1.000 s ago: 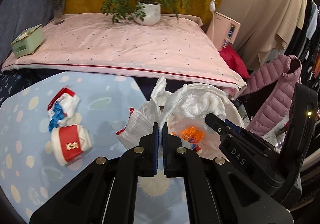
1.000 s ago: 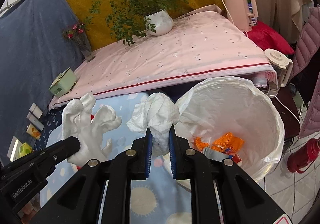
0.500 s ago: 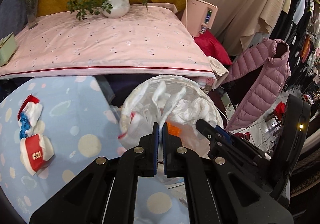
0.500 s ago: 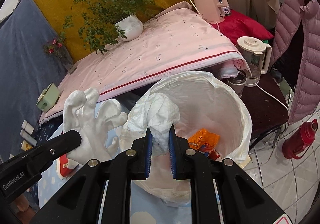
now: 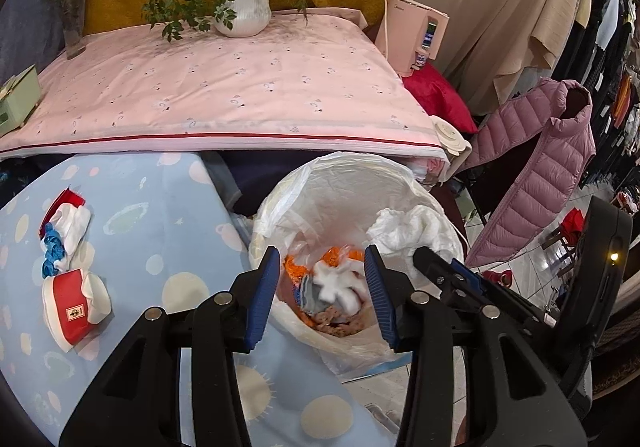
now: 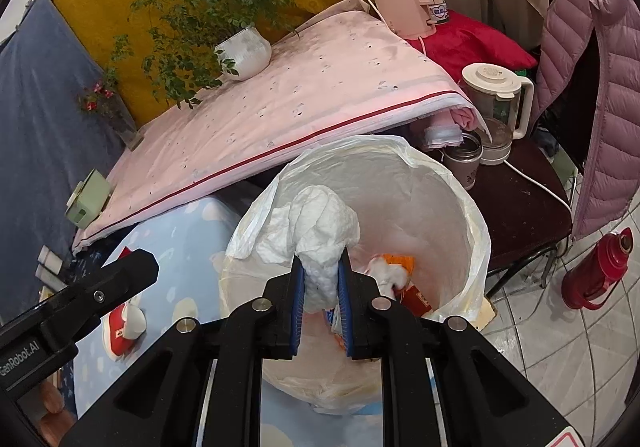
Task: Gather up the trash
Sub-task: 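Open both grippers over the bin to drop glove and tissue, then grasp the red-and-white paper cup rim with the left gripper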
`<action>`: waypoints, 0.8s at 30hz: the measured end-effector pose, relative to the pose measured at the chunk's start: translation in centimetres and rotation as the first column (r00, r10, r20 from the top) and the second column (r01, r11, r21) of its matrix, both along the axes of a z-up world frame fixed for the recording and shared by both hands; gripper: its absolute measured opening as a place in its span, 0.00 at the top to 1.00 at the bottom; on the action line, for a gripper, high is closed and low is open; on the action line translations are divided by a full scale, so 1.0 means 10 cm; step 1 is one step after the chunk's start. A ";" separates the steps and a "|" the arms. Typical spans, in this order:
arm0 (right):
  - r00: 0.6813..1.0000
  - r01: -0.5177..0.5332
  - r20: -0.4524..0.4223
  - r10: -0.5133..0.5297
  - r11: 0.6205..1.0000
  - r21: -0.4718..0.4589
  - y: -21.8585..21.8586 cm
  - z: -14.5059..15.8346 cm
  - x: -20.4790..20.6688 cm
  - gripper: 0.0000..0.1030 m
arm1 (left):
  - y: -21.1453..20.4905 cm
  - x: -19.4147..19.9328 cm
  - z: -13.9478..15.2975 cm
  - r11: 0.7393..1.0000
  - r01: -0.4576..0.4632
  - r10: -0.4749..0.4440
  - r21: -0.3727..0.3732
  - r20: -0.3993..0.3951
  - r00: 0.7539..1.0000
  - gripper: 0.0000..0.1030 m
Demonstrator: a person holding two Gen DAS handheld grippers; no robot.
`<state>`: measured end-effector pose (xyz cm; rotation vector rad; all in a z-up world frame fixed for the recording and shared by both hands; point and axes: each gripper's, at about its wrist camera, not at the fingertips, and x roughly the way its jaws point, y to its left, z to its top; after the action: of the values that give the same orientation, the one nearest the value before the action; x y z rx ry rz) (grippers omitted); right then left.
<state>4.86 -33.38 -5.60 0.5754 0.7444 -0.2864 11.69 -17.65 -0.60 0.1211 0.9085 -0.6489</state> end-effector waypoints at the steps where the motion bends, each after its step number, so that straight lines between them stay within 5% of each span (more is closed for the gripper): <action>1: 1.000 -0.003 -0.001 0.003 1.000 -0.002 0.01 0.00 0.01 0.86 | 0.02 0.01 0.00 1.000 -0.005 0.005 0.002 0.001 1.000 0.60; 18: 1.000 -0.024 -0.014 0.024 0.999 -0.029 0.21 0.04 0.15 0.79 | 0.39 0.10 -0.06 0.994 -0.112 0.112 0.008 0.008 0.994 0.49; 24: 1.000 -0.017 0.007 0.018 0.999 -0.047 0.29 0.12 0.16 0.59 | 0.53 0.12 -0.07 0.989 -0.145 0.145 0.006 0.011 0.989 0.44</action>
<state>6.46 -30.44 -4.43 0.5250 0.7329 -0.2847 12.91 -12.39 -1.27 0.0641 0.9005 -0.5095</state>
